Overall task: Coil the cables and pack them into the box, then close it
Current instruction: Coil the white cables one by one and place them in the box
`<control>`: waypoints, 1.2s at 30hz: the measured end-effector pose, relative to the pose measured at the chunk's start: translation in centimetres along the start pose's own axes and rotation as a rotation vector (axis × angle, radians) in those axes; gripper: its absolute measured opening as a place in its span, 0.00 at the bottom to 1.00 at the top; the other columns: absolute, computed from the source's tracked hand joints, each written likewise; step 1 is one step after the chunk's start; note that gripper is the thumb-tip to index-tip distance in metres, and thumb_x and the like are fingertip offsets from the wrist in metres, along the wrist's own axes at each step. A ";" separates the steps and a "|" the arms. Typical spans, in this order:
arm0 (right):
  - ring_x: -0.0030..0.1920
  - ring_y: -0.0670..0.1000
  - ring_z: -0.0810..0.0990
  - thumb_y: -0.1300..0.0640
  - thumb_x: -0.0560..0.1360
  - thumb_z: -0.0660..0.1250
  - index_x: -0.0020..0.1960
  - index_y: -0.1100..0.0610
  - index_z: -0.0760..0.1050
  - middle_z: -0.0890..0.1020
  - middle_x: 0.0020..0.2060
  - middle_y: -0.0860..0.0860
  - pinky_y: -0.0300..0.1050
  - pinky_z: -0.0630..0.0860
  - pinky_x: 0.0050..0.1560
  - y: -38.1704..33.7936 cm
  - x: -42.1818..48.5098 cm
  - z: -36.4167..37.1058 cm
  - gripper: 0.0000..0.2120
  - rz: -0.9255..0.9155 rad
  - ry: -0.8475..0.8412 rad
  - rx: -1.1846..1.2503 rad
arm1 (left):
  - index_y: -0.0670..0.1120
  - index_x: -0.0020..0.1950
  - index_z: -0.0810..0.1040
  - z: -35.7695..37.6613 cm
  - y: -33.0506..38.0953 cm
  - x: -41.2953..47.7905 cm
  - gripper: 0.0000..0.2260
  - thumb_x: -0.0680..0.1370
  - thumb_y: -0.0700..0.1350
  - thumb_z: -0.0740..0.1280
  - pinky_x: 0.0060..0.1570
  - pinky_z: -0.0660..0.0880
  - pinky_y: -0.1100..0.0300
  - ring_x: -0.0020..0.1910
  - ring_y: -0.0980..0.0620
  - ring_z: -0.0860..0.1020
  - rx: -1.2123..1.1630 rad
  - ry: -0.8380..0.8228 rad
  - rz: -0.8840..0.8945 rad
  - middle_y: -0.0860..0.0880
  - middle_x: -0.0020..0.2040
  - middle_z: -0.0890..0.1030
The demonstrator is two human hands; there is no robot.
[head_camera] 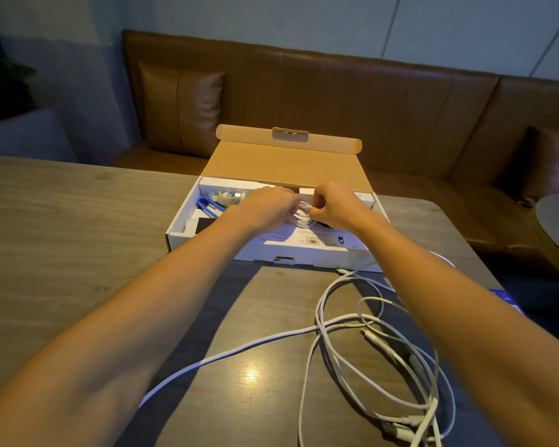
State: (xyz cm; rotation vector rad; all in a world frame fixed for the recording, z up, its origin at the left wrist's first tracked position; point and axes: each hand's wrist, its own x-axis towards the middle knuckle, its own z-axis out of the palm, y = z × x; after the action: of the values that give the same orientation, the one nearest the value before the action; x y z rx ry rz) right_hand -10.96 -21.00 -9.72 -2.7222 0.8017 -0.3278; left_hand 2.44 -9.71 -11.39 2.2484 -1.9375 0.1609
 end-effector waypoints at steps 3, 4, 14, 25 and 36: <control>0.39 0.53 0.75 0.58 0.74 0.73 0.42 0.60 0.79 0.79 0.38 0.56 0.43 0.70 0.34 0.0 0.1 0.1 0.05 0.026 0.013 0.031 | 0.47 0.57 0.80 -0.1 -0.3 0.2 0.10 0.77 0.48 0.72 0.51 0.79 0.47 0.50 0.45 0.80 0.051 -0.004 -0.009 0.47 0.54 0.83; 0.39 0.53 0.75 0.58 0.73 0.73 0.43 0.60 0.79 0.79 0.38 0.56 0.43 0.71 0.35 0.1 0.2 0.1 0.06 0.034 0.017 0.037 | 0.48 0.56 0.80 0.0 -0.4 0.2 0.09 0.77 0.47 0.73 0.51 0.80 0.47 0.50 0.46 0.81 0.050 -0.001 -0.013 0.47 0.53 0.83; 0.44 0.54 0.78 0.55 0.76 0.70 0.51 0.59 0.77 0.80 0.43 0.55 0.46 0.76 0.42 0.0 0.1 1.1 0.08 0.069 0.068 0.112 | 0.48 0.58 0.85 0.5 0.1 -0.1 0.19 0.75 0.60 0.72 0.46 0.77 0.56 0.47 0.50 0.80 -0.158 0.023 -0.054 0.49 0.52 0.85; 0.44 0.56 0.79 0.60 0.77 0.68 0.47 0.62 0.81 0.83 0.41 0.58 0.48 0.76 0.40 -0.4 0.4 0.1 0.06 0.030 0.063 -0.028 | 0.51 0.54 0.87 0.3 0.5 -0.3 0.15 0.74 0.58 0.74 0.48 0.81 0.49 0.45 0.47 0.80 -0.130 0.064 -0.146 0.48 0.47 0.85; 0.50 0.57 0.79 0.57 0.77 0.68 0.55 0.58 0.78 0.82 0.49 0.57 0.55 0.81 0.53 -0.6 0.6 0.2 0.08 0.074 -0.039 0.003 | 0.50 0.64 0.80 -0.1 0.6 -0.8 0.17 0.77 0.54 0.72 0.51 0.79 0.50 0.53 0.47 0.80 -0.094 0.020 -0.056 0.48 0.58 0.84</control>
State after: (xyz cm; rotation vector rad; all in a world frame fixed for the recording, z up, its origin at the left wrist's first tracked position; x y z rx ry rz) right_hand -10.12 -20.84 -9.60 -2.6795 0.8876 -0.2595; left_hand 1.75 -9.04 -11.42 2.2287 -1.8305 0.0836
